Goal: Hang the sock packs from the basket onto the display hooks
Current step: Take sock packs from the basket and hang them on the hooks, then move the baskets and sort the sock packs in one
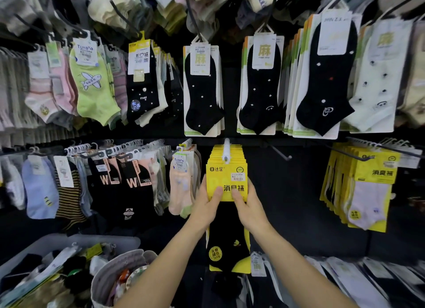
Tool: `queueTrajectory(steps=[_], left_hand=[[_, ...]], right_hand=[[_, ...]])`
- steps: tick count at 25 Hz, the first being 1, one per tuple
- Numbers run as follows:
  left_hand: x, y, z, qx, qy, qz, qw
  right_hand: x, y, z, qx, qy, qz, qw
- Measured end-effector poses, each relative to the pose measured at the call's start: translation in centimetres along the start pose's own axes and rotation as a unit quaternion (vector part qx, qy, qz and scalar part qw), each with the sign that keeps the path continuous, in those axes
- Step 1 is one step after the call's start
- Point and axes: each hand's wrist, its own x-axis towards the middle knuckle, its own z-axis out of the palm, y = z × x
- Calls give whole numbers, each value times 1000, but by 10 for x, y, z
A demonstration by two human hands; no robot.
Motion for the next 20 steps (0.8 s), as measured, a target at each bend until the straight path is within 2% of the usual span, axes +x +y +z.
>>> queueTrajectory(steps=[4,9,12,15,17,20], left_hand=[[-21,-3,1,9,7,-87,996],[-57,-10,-3,-22,-14,-212,977],[-71,-13,2,-1,-35,-232,972],[-80,-15,-6,15,26,-244,969],[-112,-31,-12,13,100,-259,961],[-198,-69,2,14,170,-353,920]], right_hand=[[-21,5,0,-26,-43,-2,999],[-50,21,-14,-82,-98,48,991],[-64,24,-7,-75,-129,38,988],[-73,23,-17,-55,-131,83,986],[-104,36,-32,-53,-141,144,978],[-191,68,-62,-59,-146,250,955]])
